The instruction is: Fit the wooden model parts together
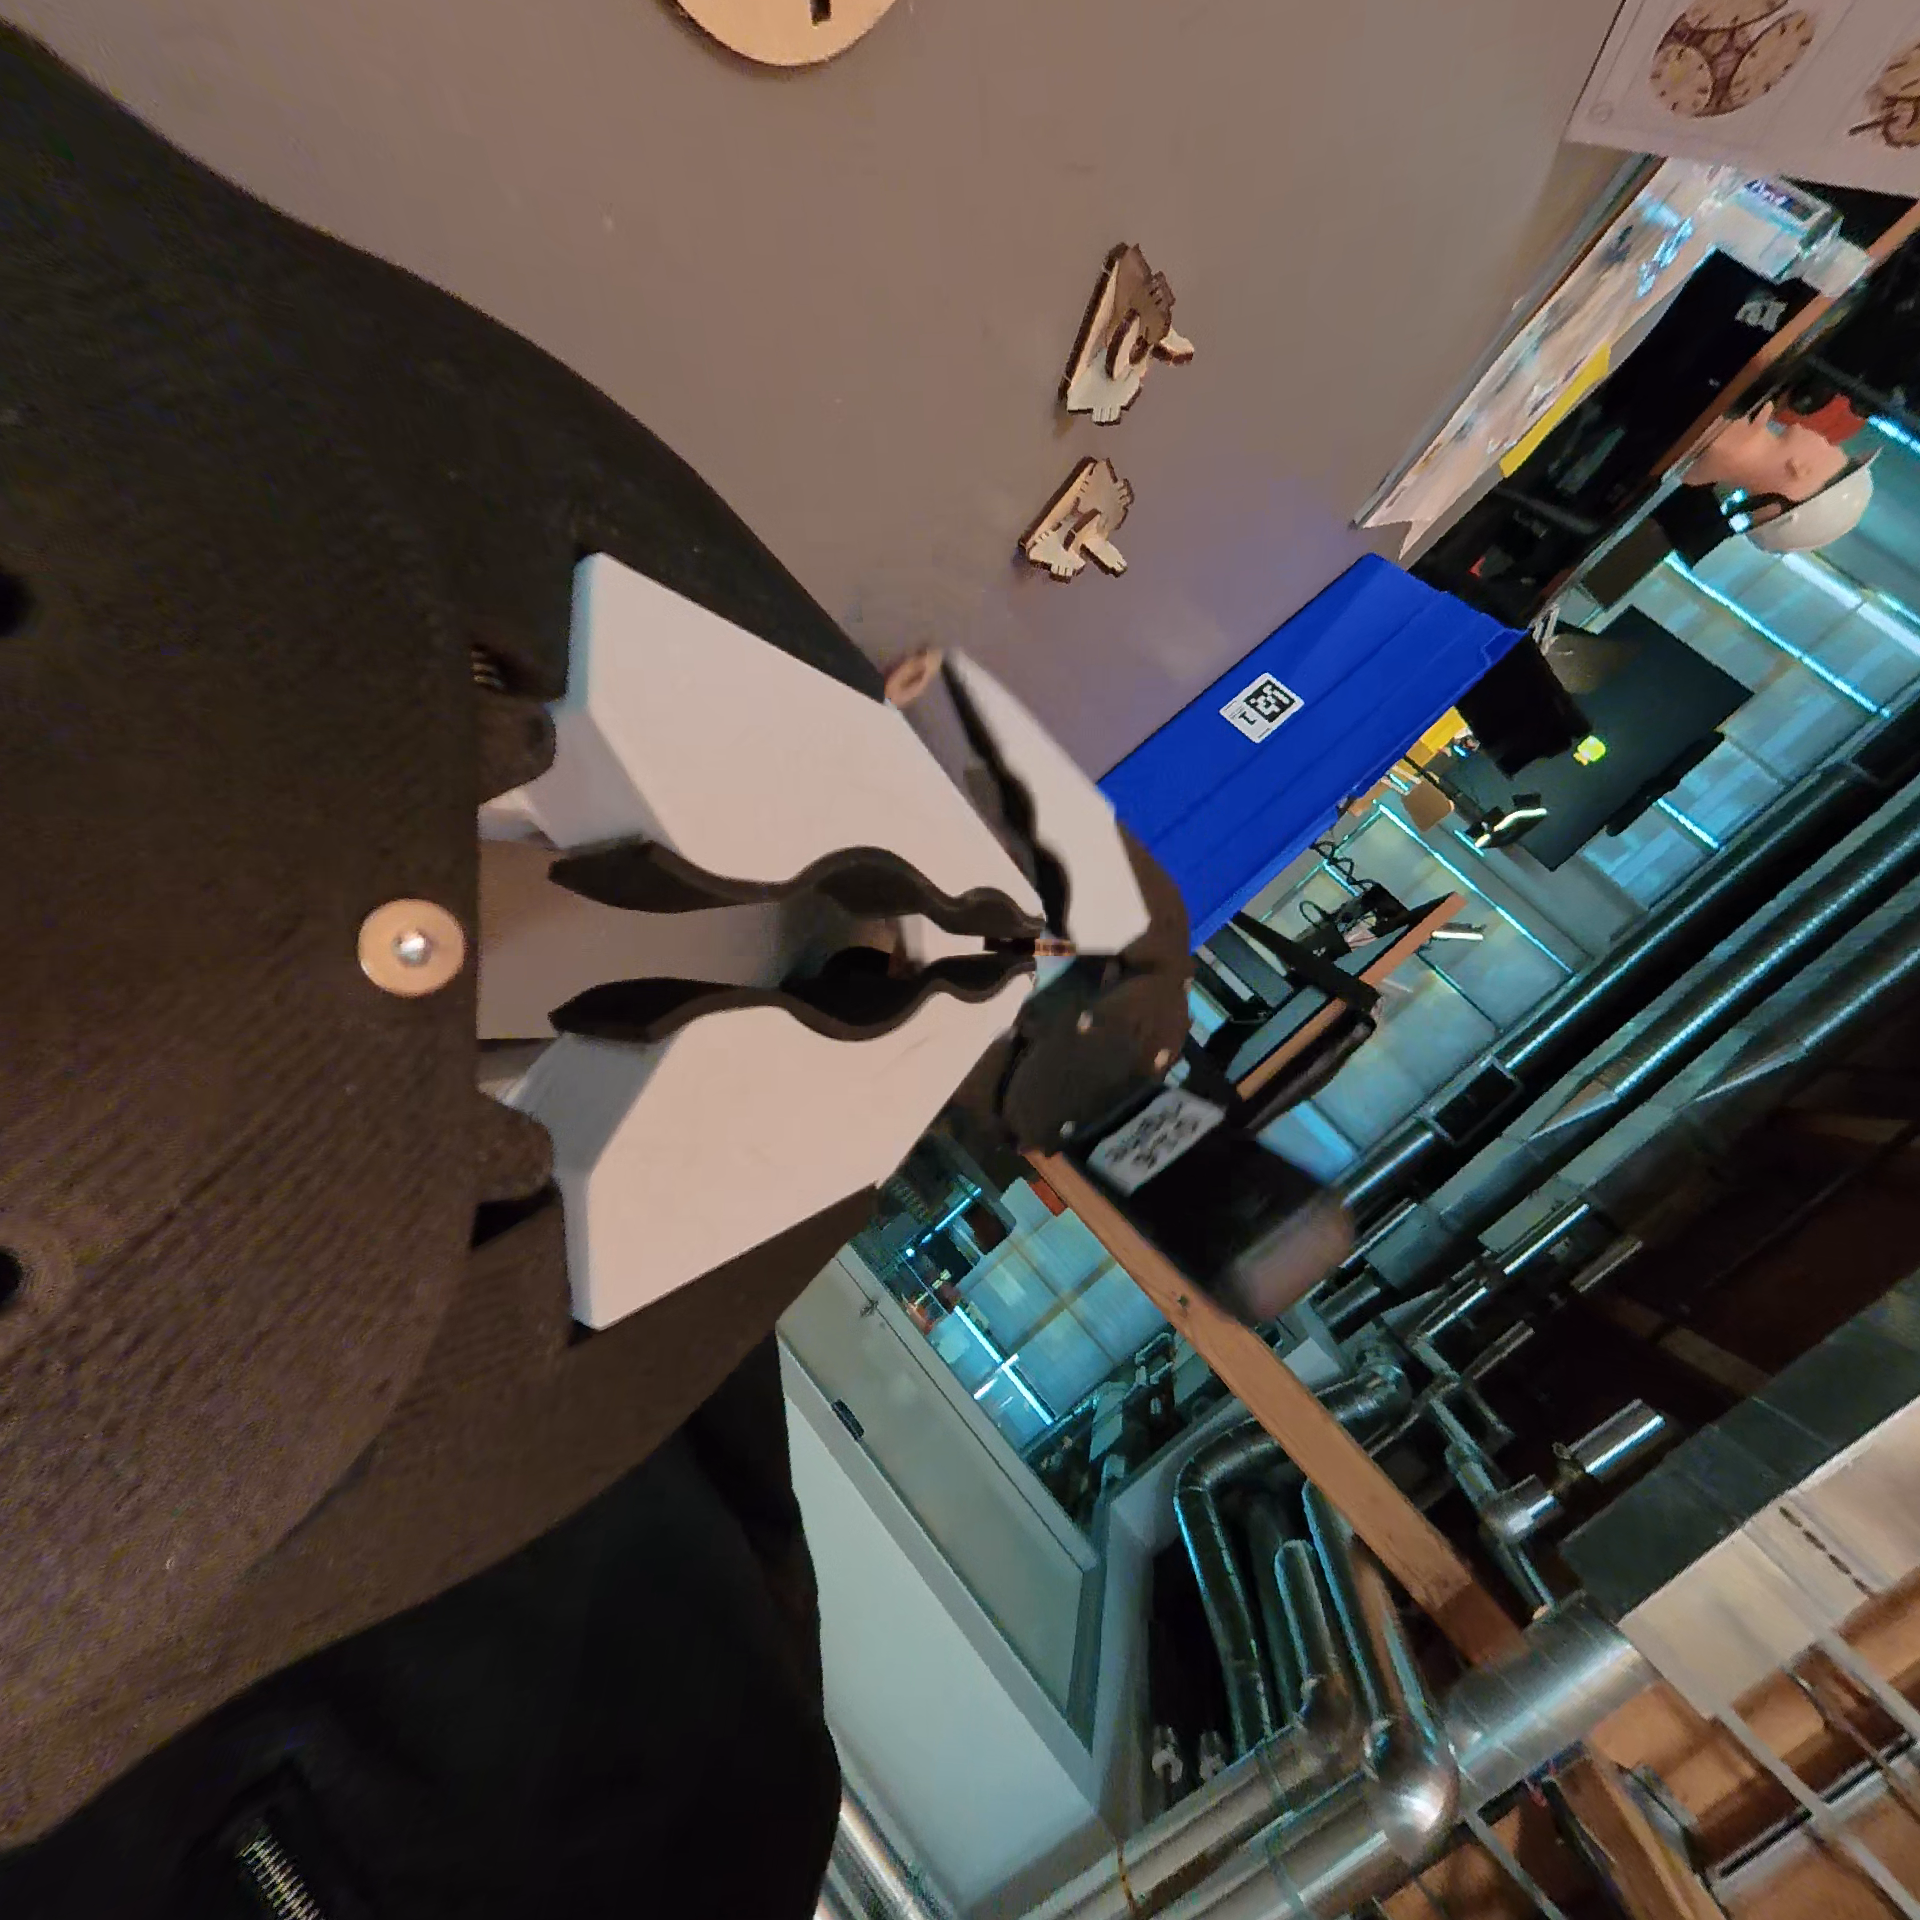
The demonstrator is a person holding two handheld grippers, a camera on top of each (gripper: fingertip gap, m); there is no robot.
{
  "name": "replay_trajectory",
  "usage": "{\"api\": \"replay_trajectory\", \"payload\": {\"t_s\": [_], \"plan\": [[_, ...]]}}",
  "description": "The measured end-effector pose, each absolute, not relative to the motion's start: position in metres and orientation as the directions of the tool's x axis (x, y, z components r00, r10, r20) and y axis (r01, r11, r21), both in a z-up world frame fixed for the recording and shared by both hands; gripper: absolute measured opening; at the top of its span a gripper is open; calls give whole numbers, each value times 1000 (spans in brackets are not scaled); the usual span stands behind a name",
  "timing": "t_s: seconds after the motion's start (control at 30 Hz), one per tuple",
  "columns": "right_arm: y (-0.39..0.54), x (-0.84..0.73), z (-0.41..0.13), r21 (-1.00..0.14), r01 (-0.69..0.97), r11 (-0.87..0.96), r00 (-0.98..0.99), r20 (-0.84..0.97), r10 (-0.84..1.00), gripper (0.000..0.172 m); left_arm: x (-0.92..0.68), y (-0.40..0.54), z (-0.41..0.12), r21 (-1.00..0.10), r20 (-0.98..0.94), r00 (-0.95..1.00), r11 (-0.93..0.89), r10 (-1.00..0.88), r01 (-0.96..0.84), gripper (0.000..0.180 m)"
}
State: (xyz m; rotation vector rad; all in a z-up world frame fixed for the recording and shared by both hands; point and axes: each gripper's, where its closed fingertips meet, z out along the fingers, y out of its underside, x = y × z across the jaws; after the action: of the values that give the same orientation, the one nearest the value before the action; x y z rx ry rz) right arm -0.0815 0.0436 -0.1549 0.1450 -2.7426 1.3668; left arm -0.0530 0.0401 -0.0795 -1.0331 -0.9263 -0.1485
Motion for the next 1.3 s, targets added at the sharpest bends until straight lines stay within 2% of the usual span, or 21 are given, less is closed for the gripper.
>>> {"api": "replay_trajectory", "payload": {"t_s": [0.1,0.27,0.4,0.53,0.77,1.3], "plan": [[52,-52,-137,-858,-188,477,-981,145,-127,15,-50,48,-86,-693,711,630,465,312,551,0],[80,-36,-139,-884,25,466,-972,-130,-194,14,-38,63,-100,-736,677,667,267,310,622,0],[94,-30,-121,-910,134,393,-933,-250,-259,14,-27,81,-114,-739,661,684,109,308,665,1],[102,-20,-121,-895,165,415,-896,-311,-316,14,-16,97,-127,-759,601,728,-50,329,649,1],[102,-12,-135,-858,138,496,-887,-330,-324,14,-13,97,-123,-764,605,738,-43,300,644,1],[105,-6,-128,-857,182,483,-836,-393,-382,13,-5,104,-127,-773,580,764,-106,283,626,2]]}}
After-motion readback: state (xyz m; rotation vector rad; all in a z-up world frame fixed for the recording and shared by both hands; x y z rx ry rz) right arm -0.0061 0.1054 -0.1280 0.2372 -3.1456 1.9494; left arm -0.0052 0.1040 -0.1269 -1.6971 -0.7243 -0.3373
